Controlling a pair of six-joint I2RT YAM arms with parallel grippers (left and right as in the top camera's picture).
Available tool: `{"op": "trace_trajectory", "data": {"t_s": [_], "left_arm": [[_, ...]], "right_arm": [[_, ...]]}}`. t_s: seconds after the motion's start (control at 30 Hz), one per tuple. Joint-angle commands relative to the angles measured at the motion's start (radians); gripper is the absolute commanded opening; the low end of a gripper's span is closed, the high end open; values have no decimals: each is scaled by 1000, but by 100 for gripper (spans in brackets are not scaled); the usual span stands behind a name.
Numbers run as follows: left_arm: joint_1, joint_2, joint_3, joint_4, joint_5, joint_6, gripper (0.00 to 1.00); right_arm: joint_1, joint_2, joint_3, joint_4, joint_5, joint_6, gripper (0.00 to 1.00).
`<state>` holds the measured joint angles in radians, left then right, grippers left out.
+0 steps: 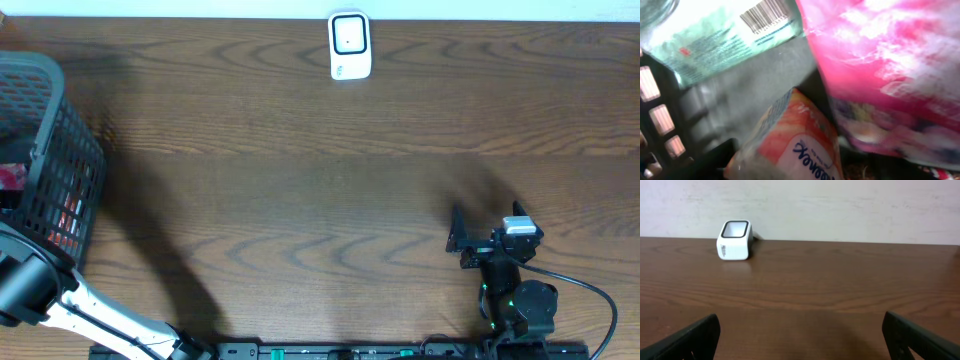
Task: Scan the item barcode
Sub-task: 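Reach the left gripper into the grey basket and grasp a small orange packet, then carry the orange packet to the scanner with the left gripper and release it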
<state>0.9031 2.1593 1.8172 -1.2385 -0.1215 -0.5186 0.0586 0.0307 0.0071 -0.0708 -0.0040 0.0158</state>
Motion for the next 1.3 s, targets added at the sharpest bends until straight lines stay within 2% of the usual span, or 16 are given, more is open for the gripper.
{"op": "trace_trajectory", "data": {"t_s": [0.0,0.1,0.17,0.2,0.37,0.47,0.6,0.77,0.87,1.0,1.03,1.13,1.27], "left_arm": [[5,11,-8,2,-10,-6,59],[5,11,-8,-18,-10,-5,39],[5,11,-8,-42,-10,2,13],[5,10,-7,-58,-10,2,8],[5,-12,10,-126,41,29,7],[5,-53,60,-144,175,85,7],[5,-148,135,-130,373,82,7],[5,-329,188,35,667,-72,7],[5,-476,188,192,808,-218,7],[-3,-628,188,257,895,-227,7],[-10,-668,188,257,904,-199,7],[-58,-775,188,248,946,5,7],[-238,-886,179,137,959,324,7]], "right_arm": [[6,-3,-2,-4,-2,13,99],[6,-3,-2,-4,-2,13,99],[6,-3,-2,-4,-2,13,99],[6,-3,-2,-4,-2,13,99],[6,-3,-2,-4,-2,13,99],[6,-3,-2,-4,-2,13,99],[6,-3,-2,-4,-2,13,99],[6,-3,-2,-4,-2,13,99],[6,-3,-2,-4,-2,13,99],[6,-3,-2,-4,-2,13,99],[6,-3,-2,-4,-2,13,99],[6,-3,-2,-4,-2,13,99],[6,-3,-2,-4,-2,13,99]]}}
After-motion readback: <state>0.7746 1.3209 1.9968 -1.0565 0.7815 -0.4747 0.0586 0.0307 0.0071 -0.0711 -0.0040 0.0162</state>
